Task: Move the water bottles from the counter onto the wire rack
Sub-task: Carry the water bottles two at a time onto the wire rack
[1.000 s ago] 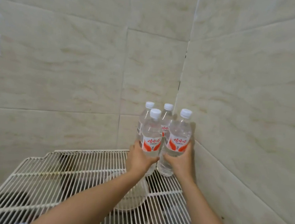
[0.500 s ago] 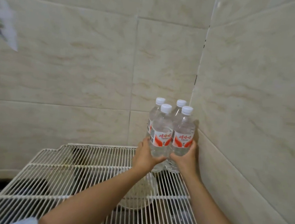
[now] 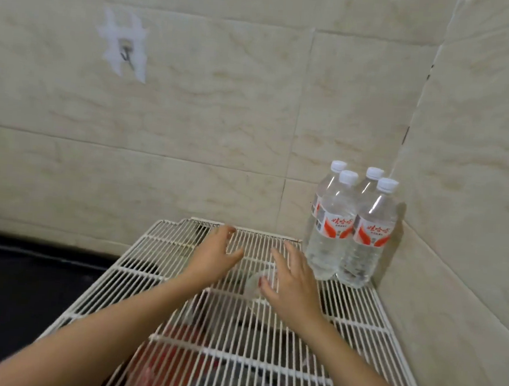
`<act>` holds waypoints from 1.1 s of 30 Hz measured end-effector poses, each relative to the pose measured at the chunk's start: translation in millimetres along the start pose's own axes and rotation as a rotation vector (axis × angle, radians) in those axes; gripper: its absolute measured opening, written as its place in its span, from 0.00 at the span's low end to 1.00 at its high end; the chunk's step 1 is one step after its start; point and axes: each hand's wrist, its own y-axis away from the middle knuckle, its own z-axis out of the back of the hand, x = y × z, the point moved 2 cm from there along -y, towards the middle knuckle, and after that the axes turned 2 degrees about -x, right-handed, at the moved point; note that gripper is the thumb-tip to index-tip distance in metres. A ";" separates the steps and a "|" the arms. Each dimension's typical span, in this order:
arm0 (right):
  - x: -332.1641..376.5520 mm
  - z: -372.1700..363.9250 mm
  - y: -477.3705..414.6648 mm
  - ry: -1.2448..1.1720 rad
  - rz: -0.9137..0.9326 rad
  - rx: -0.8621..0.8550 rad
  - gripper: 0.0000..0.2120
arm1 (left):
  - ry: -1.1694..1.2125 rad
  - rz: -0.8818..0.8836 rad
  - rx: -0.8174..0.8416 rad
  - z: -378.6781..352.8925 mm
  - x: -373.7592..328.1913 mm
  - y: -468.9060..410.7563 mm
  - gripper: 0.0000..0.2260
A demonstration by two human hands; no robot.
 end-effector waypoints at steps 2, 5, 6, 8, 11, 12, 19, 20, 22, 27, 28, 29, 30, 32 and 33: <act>4.6 -9.5 4.0 0.016 0.034 0.095 0.29 | -0.043 0.028 -0.064 31.6 16.9 16.8 0.21; 14.5 -15.8 5.2 0.029 0.062 0.171 0.29 | -0.070 0.117 -0.148 71.6 47.0 49.9 0.22; 20.3 -16.9 4.4 0.039 0.070 0.192 0.29 | -0.069 0.148 -0.173 83.7 56.2 61.0 0.22; 36.8 -18.0 3.1 0.083 0.104 0.224 0.29 | -0.070 0.194 -0.214 106.9 72.1 81.1 0.22; 75.4 -16.4 7.4 0.107 0.154 0.232 0.29 | -0.048 0.230 -0.269 139.5 93.5 108.4 0.23; 91.4 -16.5 11.2 0.094 0.163 0.228 0.28 | -0.043 0.234 -0.287 150.3 100.6 117.9 0.23; 237.8 -54.2 48.4 0.015 0.296 0.238 0.27 | -0.141 0.283 -0.394 257.8 159.8 204.3 0.22; 265.4 -63.2 54.8 -0.005 0.314 0.245 0.28 | -0.198 0.289 -0.399 281.7 173.3 223.2 0.21; 320.7 -83.1 67.7 -0.032 0.363 0.266 0.27 | -0.322 0.318 -0.412 331.3 203.2 261.6 0.21; 458.0 -136.2 97.2 -0.056 0.549 0.329 0.26 | -0.421 0.511 -0.582 445.8 266.1 371.5 0.19; 484.3 -146.1 102.8 -0.055 0.587 0.355 0.26 | -0.419 0.551 -0.619 463.3 275.9 396.1 0.19; 509.4 -156.0 108.0 -0.053 0.623 0.380 0.26 | -0.418 0.589 -0.655 479.0 285.3 420.4 0.20; 533.4 -165.2 113.4 -0.053 0.660 0.401 0.26 | -0.421 0.629 -0.691 493.3 294.4 444.5 0.20; 578.0 -183.8 125.1 -0.068 0.738 0.440 0.26 | -0.431 0.722 -0.755 517.4 311.6 490.8 0.20; 597.9 -193.1 131.9 -0.078 0.771 0.462 0.26 | -0.431 0.769 -0.782 526.3 319.1 511.8 0.20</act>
